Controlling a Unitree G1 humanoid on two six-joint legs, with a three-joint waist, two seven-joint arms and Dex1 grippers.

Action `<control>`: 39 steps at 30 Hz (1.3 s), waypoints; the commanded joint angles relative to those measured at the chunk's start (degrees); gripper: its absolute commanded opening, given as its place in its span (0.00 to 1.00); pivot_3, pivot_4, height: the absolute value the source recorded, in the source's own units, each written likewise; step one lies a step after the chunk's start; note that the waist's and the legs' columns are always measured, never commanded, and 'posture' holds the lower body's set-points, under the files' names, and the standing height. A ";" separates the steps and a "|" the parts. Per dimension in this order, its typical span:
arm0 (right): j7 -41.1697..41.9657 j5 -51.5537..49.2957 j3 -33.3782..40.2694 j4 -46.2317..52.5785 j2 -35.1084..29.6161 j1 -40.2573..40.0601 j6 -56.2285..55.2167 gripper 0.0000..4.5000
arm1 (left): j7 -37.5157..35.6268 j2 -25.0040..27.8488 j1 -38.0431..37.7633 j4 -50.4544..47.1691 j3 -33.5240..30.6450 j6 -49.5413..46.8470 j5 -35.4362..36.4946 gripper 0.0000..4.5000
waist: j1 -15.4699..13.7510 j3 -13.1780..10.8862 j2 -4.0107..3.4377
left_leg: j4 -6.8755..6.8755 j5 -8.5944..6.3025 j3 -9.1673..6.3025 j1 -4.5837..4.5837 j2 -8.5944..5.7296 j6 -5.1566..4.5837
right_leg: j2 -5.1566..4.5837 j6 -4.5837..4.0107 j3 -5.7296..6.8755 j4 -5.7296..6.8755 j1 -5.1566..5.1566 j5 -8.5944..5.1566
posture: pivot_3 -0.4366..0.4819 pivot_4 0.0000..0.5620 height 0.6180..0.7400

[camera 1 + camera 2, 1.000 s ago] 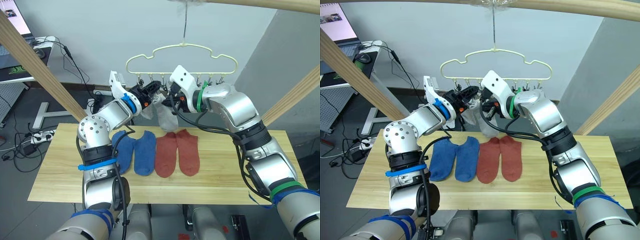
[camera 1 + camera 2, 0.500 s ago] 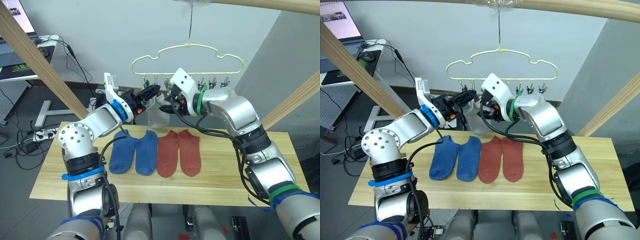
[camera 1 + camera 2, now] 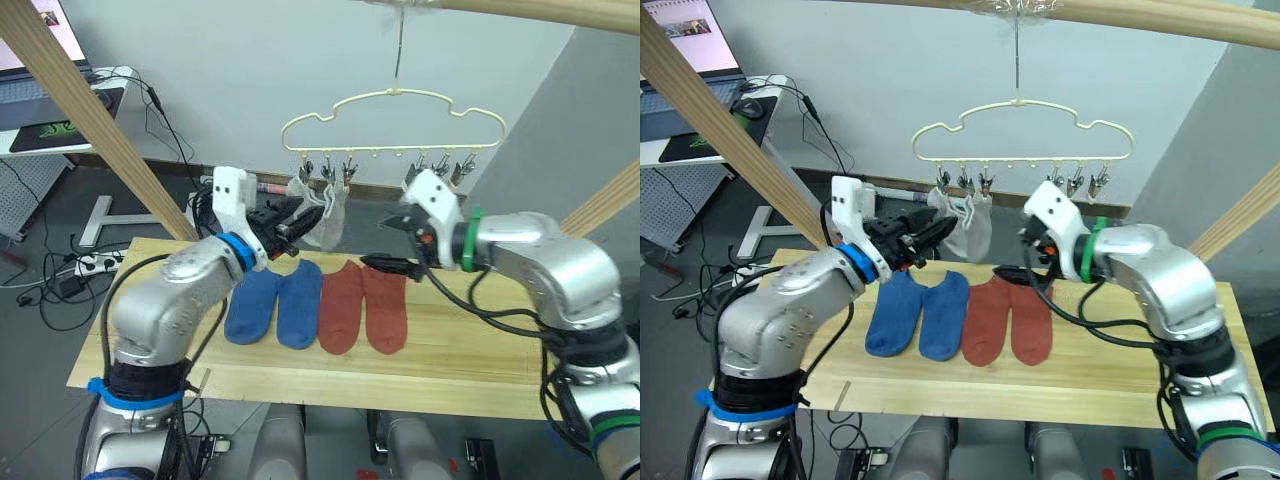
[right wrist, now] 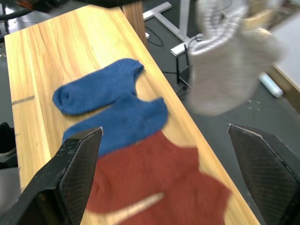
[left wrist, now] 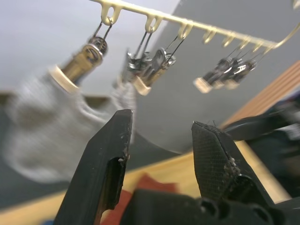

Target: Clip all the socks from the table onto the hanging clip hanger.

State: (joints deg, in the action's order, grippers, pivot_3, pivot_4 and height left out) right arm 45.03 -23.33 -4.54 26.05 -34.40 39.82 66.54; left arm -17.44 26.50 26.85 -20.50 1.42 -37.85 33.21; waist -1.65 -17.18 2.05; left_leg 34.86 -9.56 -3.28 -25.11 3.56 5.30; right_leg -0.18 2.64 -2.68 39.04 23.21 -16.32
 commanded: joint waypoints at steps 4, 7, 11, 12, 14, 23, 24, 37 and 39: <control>0.07 -11.59 18.25 9.63 -2.83 -3.69 7.97 0.99 | 0.84 -4.40 -1.34 1.63 5.02 15.58 -14.11 0.51 | 0.16 0.03 0.00 | 0.02 -0.01 0.02 -0.01 0.00 -0.02 | 0.01 -0.01 -0.03 0.00 0.00 0.01 | 0.57 0.38 1.00; -0.24 -16.46 26.38 11.14 -4.15 -4.26 11.83 0.99 | 1.93 -6.91 -2.07 2.99 6.69 19.15 -18.19 0.51 | 0.27 0.03 -0.01 | 0.03 -0.01 0.04 0.00 0.00 -0.03 | 0.01 -0.02 -0.04 0.01 0.00 0.01 | 0.55 0.38 1.00; -0.96 -21.03 31.73 11.47 -6.87 -4.24 14.42 0.99 | 2.74 -10.31 -2.50 4.30 8.27 21.62 -21.55 0.51 | 0.32 0.04 -0.02 | 0.05 -0.01 0.05 0.00 0.00 -0.04 | 0.02 -0.02 -0.05 0.03 0.00 0.01 | 0.52 0.39 1.00; -1.39 -21.85 32.49 11.42 -7.53 -4.05 14.82 0.99 | 3.10 -11.27 -2.42 4.84 8.77 22.17 -22.49 0.51 | 0.35 0.05 -0.03 | 0.05 -0.01 0.05 0.00 0.00 -0.05 | 0.02 -0.02 -0.04 0.03 0.00 0.01 | 0.51 0.39 1.00; -2.49 -23.22 33.15 11.32 -8.48 -3.85 15.43 0.99 | 4.36 -13.24 -2.06 6.42 9.35 23.08 -24.57 0.51 | 0.38 0.08 -0.06 | 0.07 -0.01 0.08 0.00 -0.02 -0.05 | 0.02 -0.02 -0.08 0.03 0.00 0.01 | 0.49 0.39 1.00; -7.41 -28.34 33.91 11.63 -10.60 -3.68 16.89 0.99 | 9.69 -20.91 2.37 15.81 9.07 25.78 -30.91 0.51 | 1.12 0.08 -0.07 | 0.13 0.02 0.09 -0.02 -0.06 -0.10 | 0.03 -0.02 -0.14 0.03 -0.02 0.01 | 0.44 0.42 1.00; -8.00 -28.99 34.18 11.69 -10.75 -3.69 17.14 0.99 | 10.12 -21.39 2.86 16.76 8.83 26.21 -31.31 0.51 | 1.25 0.08 -0.07 | 0.13 0.02 0.09 -0.02 -0.06 -0.10 | 0.02 -0.02 -0.15 0.03 -0.02 0.01 | 0.43 0.43 1.00; -16.32 -37.66 38.41 13.51 -11.15 -6.48 18.94 0.99 | 12.88 -25.88 10.15 27.59 5.70 29.51 -32.63 0.51 | 2.65 0.08 -0.07 | 0.13 0.02 0.08 -0.05 -0.08 -0.11 | 0.02 -0.02 -0.14 0.04 -0.02 0.01 | 0.37 0.44 1.00; -17.75 -39.09 38.96 13.67 -11.26 -7.27 18.83 0.99 | 13.57 -26.21 11.40 28.84 4.93 30.19 -32.73 0.51 | 3.01 0.08 -0.07 | 0.13 0.02 0.08 -0.06 -0.08 -0.12 | 0.02 -0.01 -0.13 0.04 -0.02 0.01 | 0.36 0.45 1.00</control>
State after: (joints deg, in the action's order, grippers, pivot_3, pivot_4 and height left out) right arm 28.54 -60.54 32.07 38.15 -44.78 32.68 85.48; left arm -4.58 0.88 36.61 8.91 6.77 -9.52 1.26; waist 1.36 -17.11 1.99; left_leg 34.99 -9.55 -3.20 -25.17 3.48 5.19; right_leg -0.16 2.62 -2.82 39.08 23.20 -16.31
